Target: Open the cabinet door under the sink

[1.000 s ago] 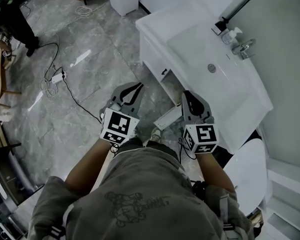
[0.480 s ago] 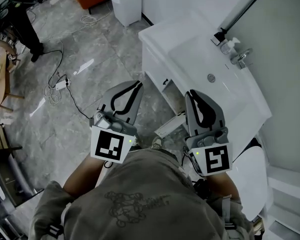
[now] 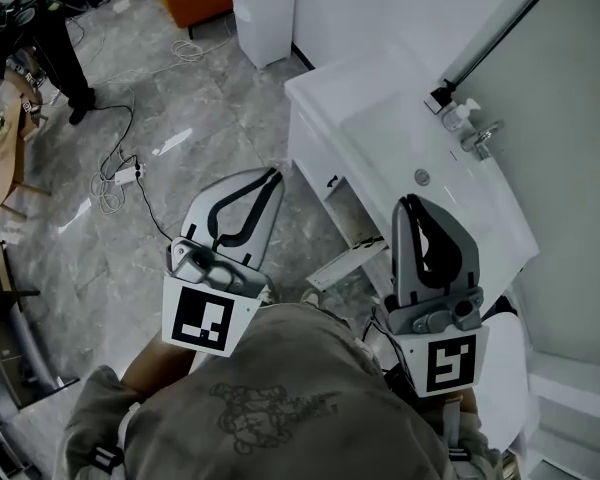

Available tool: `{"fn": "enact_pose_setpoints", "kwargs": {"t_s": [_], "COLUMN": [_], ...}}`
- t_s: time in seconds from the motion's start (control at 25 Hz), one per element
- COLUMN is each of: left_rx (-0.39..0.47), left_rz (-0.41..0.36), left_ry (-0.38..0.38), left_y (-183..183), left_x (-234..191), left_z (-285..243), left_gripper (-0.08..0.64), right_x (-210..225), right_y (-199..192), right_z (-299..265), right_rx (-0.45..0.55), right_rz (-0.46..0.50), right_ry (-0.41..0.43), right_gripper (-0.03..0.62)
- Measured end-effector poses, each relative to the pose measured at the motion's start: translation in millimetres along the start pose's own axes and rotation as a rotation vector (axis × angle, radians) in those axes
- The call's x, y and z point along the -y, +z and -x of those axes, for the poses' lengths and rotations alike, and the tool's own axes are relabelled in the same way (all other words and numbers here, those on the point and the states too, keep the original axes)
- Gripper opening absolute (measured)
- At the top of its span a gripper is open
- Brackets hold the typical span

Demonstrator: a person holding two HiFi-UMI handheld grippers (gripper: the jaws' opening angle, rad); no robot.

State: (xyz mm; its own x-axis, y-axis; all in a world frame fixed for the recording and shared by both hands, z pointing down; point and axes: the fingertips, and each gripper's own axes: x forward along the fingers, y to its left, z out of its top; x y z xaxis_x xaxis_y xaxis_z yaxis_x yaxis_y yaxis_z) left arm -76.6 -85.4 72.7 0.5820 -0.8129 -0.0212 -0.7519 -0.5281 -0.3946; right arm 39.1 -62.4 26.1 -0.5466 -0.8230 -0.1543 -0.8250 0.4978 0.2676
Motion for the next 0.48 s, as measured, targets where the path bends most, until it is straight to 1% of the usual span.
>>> {"fn": "enact_pose_setpoints", "kwargs": {"t_s": [0.12, 0.24, 0.48], "left_rx": [0.011, 0.016, 0.013], "left_rz": [-0.024, -0.057, -0.057], "left_ry": [0.010, 0.018, 0.013], "left_y": [7.2, 11.6, 13.4], "left_x": [-2.5, -5.1, -4.4], "left_z": [-0.5, -3.0, -3.2], "left_gripper": [0.028, 0.028, 0.028], "right_x": [0.8, 3.9, 5.8], "right_y": [1.8, 0.2, -0.7], "right_z": [-1.7, -1.3, 2.5], "right_rx": [0.006, 0.004, 0.000], "right_rz": [-0.009, 0.001, 0.007], "right_ry": [0.004, -0.002, -0.019], "right_gripper": [0.034, 0.034, 0.034]}}
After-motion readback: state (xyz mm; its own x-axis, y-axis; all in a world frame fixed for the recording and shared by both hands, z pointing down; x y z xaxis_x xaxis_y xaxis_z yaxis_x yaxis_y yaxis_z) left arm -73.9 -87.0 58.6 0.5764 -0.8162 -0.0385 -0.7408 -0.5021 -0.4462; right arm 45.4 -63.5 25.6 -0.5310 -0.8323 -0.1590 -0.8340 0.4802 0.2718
